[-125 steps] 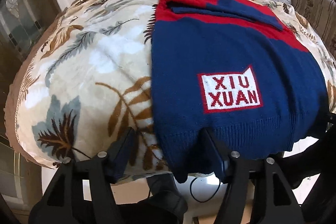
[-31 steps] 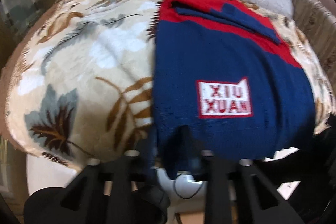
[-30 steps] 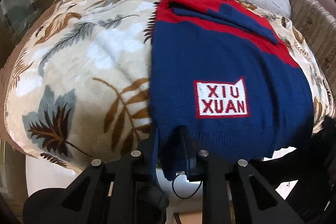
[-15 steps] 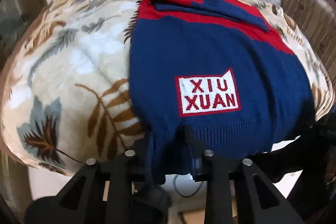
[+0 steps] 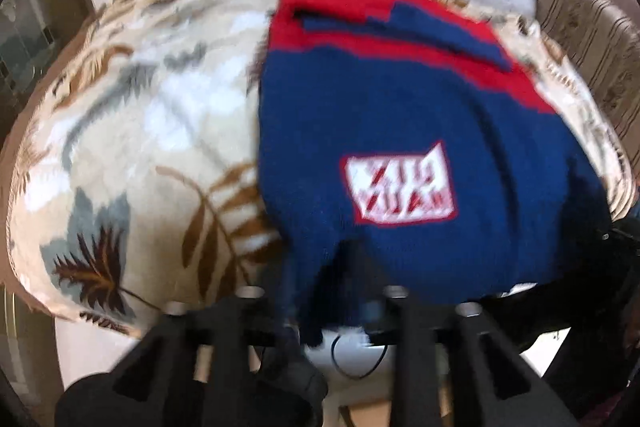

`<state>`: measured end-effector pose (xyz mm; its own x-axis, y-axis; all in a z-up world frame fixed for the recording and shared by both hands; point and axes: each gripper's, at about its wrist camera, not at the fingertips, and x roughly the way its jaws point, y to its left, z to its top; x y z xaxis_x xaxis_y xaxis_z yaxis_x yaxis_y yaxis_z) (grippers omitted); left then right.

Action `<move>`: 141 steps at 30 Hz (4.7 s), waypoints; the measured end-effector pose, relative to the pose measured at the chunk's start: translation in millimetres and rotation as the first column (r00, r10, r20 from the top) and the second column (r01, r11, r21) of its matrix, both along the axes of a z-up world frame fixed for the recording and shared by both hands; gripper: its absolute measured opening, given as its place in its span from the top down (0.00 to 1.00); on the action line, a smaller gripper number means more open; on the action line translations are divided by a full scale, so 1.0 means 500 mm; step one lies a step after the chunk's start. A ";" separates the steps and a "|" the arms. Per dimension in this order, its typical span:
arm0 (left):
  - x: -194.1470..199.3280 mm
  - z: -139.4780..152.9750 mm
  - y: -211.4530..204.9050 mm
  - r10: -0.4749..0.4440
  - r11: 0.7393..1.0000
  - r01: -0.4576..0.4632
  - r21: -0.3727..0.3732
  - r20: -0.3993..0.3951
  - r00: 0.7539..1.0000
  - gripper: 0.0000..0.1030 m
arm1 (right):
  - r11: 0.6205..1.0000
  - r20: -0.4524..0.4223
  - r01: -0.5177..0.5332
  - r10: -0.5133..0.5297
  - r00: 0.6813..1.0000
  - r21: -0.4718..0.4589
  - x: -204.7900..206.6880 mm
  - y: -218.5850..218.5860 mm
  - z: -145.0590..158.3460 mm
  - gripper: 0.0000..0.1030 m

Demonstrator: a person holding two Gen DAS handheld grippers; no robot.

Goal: Fold small clothes

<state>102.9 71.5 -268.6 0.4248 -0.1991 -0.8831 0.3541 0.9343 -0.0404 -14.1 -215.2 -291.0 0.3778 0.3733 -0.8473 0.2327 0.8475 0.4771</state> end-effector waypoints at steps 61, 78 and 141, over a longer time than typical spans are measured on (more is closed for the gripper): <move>0.100 0.214 0.007 -0.028 0.941 0.065 -0.332 0.115 0.993 0.93 | 0.987 0.053 -0.021 0.030 0.998 -0.160 0.117 0.001 0.044 0.84; 0.270 0.311 -0.049 -0.034 0.933 0.083 -0.349 0.144 0.989 0.93 | 0.955 0.242 0.196 -0.249 0.938 0.223 0.274 -0.204 0.157 0.84; 0.561 0.077 -0.186 0.275 0.961 -0.271 -0.050 0.136 0.952 0.40 | 0.915 0.136 0.207 -0.170 0.976 -0.346 0.653 -0.257 -0.087 0.92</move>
<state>383.2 -21.6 -230.1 0.5861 -0.0842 -0.8059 0.0901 0.9952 -0.0385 312.2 -343.5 -334.3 0.5017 -0.0327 -0.8645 0.3716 0.9106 0.1812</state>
